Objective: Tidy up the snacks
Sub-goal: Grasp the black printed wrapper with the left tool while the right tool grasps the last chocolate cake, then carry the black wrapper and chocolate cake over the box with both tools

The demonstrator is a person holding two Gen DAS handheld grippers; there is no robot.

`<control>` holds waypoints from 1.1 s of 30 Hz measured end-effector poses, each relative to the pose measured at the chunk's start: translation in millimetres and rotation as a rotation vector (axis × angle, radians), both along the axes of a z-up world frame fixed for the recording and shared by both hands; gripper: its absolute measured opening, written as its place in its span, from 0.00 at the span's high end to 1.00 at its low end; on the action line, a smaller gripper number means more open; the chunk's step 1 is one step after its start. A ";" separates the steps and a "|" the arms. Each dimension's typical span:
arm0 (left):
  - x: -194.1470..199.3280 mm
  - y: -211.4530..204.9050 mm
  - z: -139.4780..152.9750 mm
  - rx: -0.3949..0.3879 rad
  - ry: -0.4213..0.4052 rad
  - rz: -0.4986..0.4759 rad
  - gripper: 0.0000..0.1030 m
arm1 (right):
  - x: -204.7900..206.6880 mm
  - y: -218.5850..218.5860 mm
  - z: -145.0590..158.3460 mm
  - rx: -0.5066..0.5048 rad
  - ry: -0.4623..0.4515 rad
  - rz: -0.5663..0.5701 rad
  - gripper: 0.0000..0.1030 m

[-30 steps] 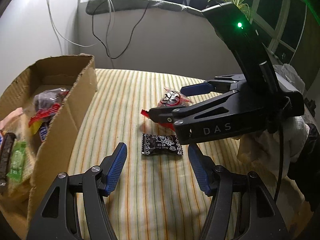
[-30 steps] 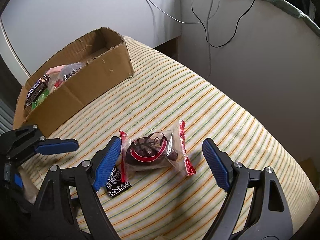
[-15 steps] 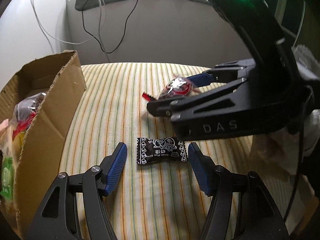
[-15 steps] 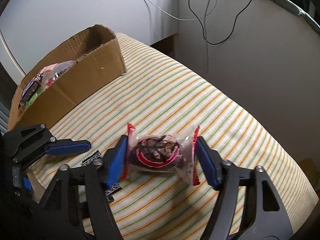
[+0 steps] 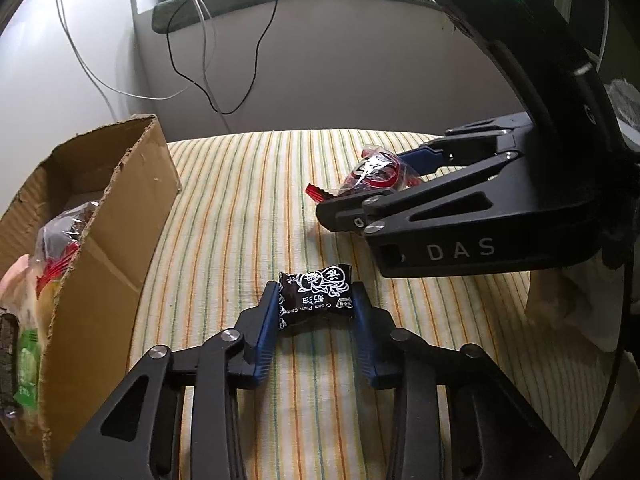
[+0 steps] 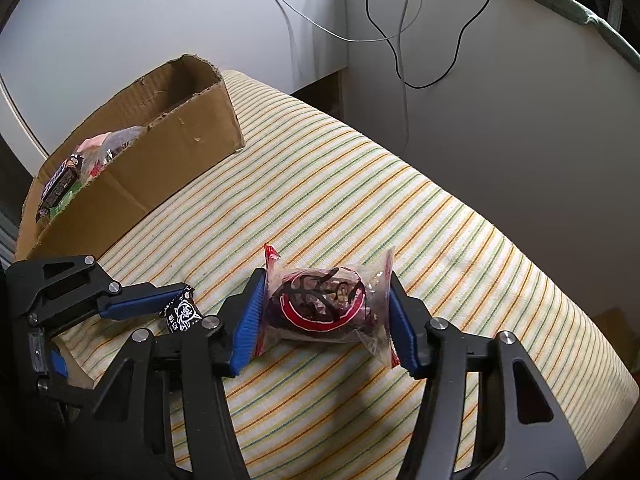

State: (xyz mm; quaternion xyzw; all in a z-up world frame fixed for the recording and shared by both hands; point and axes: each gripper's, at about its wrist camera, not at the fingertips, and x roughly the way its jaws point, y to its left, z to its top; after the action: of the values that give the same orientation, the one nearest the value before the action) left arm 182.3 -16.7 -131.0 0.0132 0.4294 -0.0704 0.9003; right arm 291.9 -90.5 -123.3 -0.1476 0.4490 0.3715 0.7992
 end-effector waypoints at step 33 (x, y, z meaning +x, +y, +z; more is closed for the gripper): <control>-68.2 32.5 56.5 -0.040 -0.175 0.028 0.69 | -37.7 -24.0 60.1 0.066 -0.095 -0.047 0.44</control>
State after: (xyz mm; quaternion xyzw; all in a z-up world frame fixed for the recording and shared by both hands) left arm 114.1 15.8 -74.5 -0.0048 0.3479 -0.0648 0.9353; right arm 254.2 -114.5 -63.1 -0.1281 0.4011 0.3598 0.8326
